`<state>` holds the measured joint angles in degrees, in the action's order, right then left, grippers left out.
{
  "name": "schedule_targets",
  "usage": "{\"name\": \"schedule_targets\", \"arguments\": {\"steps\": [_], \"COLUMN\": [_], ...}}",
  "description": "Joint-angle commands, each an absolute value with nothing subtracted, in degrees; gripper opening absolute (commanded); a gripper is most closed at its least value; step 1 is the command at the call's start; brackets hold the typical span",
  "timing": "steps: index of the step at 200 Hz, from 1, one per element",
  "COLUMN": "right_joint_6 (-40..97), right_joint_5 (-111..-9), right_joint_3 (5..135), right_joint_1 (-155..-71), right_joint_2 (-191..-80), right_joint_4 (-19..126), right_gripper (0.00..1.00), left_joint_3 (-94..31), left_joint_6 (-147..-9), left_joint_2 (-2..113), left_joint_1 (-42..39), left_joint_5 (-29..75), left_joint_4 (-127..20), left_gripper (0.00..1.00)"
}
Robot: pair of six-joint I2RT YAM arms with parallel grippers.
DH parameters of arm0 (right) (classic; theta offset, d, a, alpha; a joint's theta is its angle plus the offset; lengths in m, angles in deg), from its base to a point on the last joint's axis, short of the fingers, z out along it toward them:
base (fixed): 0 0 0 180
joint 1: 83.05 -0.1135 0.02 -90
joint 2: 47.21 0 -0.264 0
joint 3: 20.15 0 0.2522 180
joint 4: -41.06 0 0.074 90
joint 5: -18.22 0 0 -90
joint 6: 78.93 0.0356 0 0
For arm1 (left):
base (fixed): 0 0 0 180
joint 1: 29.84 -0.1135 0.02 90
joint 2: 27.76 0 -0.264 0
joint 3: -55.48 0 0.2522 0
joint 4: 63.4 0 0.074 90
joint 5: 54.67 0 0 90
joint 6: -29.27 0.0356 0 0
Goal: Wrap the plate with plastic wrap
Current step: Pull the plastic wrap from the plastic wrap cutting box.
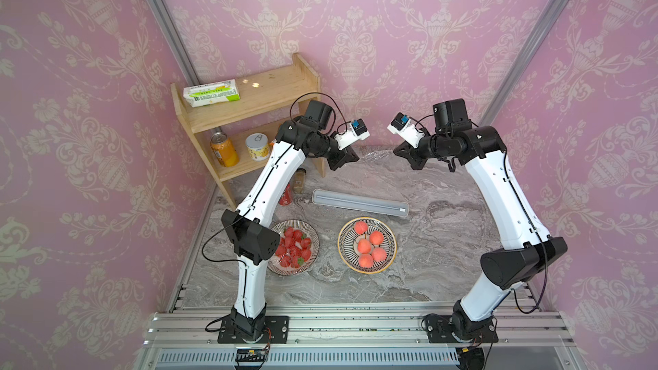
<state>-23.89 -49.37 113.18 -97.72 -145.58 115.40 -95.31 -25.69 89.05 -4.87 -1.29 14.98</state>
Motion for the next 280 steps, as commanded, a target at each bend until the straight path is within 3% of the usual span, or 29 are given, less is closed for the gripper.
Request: {"name": "schedule_targets", "arguments": {"steps": [1,280], "right_joint_6": [-24.61,-24.43], "right_joint_5": [-49.62,-50.33], "right_joint_3": [114.81,115.31], "right_joint_1": [-98.16,-98.62], "right_joint_2": [-143.4,-142.0], "right_joint_4": [115.23,114.16], "right_gripper": [0.0,0.0], "left_joint_3": [-97.35,-100.23], "left_joint_6": [-25.2,-25.05], "left_joint_2": [89.75,89.3], "left_joint_1": [-4.35,-3.87], "left_joint_5": [-1.49,0.69], "left_joint_4": [15.93,16.85], "left_gripper": [0.0,0.0]}}
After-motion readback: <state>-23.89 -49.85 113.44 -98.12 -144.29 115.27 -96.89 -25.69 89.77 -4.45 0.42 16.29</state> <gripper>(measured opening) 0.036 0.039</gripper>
